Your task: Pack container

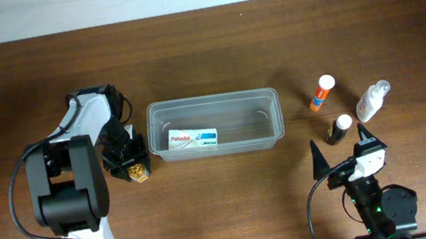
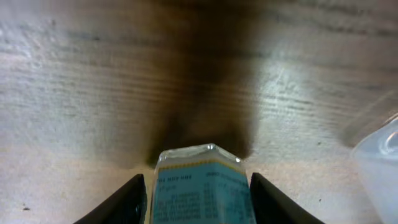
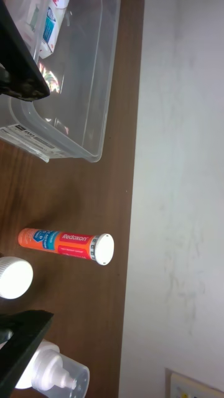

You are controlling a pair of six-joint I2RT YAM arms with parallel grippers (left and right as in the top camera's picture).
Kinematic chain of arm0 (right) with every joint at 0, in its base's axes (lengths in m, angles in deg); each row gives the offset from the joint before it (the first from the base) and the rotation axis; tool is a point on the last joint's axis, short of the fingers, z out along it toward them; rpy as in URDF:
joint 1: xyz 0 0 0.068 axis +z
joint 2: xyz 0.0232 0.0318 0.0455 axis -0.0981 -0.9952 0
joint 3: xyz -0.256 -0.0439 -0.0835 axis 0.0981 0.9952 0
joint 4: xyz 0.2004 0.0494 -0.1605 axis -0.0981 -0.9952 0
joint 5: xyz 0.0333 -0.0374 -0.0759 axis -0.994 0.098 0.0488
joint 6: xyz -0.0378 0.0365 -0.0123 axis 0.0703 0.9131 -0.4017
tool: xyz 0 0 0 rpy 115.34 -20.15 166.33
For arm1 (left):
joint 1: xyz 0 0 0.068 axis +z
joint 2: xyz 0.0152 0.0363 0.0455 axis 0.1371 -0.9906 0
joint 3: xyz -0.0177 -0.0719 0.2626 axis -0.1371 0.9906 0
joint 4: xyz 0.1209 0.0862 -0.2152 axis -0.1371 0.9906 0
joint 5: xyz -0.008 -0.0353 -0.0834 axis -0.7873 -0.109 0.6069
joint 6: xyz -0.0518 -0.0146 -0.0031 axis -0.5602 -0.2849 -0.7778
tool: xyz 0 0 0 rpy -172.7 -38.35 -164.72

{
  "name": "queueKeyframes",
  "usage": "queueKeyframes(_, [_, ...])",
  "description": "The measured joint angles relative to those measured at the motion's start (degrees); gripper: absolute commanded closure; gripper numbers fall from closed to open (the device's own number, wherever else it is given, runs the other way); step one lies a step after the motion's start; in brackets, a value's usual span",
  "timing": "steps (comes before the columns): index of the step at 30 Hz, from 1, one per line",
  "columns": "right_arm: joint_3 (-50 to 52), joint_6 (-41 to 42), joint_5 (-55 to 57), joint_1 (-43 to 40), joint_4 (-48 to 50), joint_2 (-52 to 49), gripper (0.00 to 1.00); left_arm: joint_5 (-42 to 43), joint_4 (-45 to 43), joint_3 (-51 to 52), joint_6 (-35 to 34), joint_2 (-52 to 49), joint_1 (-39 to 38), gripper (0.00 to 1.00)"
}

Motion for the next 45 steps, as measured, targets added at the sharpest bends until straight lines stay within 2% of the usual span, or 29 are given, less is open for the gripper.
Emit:
queueKeyframes(3, [0.00, -0.02, 0.00, 0.00, 0.00, 0.00, 0.01, -0.04, -0.11, 0.00, 0.00, 0.00, 0.00, 0.48])
queueKeyframes(8, [0.00, -0.02, 0.00, 0.00, 0.00, 0.00, 0.02, -0.35, -0.61, 0.00, 0.02, 0.00, 0.00, 0.55])
queueKeyframes(17, [0.00, 0.02, 0.00, 0.00, 0.00, 0.00, 0.02, -1.25, -0.81, 0.02, 0.00, 0.72, 0.02, 0.56])
queueKeyframes(29, [0.00, -0.02, 0.00, 0.00, 0.00, 0.00, 0.02, -2.91, 0.87, -0.90, -1.46, 13.53, 0.02, 0.57])
queueKeyframes(32, [0.00, 0.00, 0.00, 0.00, 0.00, 0.00, 0.02, -2.95, 3.69, -3.65, -2.19, 15.50, 0.00, 0.57])
queueKeyframes(39, [0.00, -0.02, 0.00, 0.00, 0.00, 0.00, 0.02, -2.80, 11.74, -17.40, -3.30, 16.02, -0.31, 0.57])
queueKeyframes(45, [0.00, -0.02, 0.00, 0.00, 0.00, 0.00, 0.02, -1.16, 12.50, -26.49, -4.44, 16.26, -3.15, 0.57])
